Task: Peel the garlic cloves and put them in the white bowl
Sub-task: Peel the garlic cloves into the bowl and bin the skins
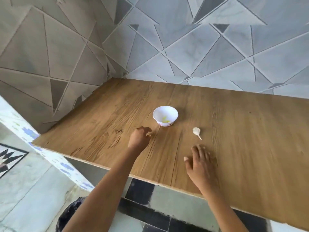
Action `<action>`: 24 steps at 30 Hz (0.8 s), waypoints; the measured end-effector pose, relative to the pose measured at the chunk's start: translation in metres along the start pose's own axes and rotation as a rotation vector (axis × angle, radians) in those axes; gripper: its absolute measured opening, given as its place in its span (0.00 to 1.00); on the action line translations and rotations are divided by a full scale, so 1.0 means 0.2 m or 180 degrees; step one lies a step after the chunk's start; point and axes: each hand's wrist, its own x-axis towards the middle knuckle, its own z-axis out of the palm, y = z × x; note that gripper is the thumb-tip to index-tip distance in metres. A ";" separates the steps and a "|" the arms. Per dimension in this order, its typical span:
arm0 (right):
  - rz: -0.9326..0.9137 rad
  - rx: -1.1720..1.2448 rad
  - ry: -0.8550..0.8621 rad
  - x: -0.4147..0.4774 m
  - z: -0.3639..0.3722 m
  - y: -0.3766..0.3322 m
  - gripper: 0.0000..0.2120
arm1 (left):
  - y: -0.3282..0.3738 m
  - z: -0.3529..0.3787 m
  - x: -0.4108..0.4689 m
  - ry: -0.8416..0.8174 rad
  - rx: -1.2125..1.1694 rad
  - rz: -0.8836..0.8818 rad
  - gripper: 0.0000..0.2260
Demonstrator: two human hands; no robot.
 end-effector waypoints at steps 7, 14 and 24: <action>0.0069 0.0153 -0.0091 0.01 0.02 0.02 0.33 | -0.09 0.09 0.12 -0.0225 0.0499 0.0308 0.11; 0.0111 0.0238 -0.0138 0.00 -0.02 0.00 0.42 | 0.07 -0.05 0.31 0.0362 -0.0511 0.0956 0.07; 0.0182 0.0157 -0.0128 -0.01 -0.01 0.01 0.29 | 0.42 0.03 0.60 -0.1239 0.1066 0.0618 0.09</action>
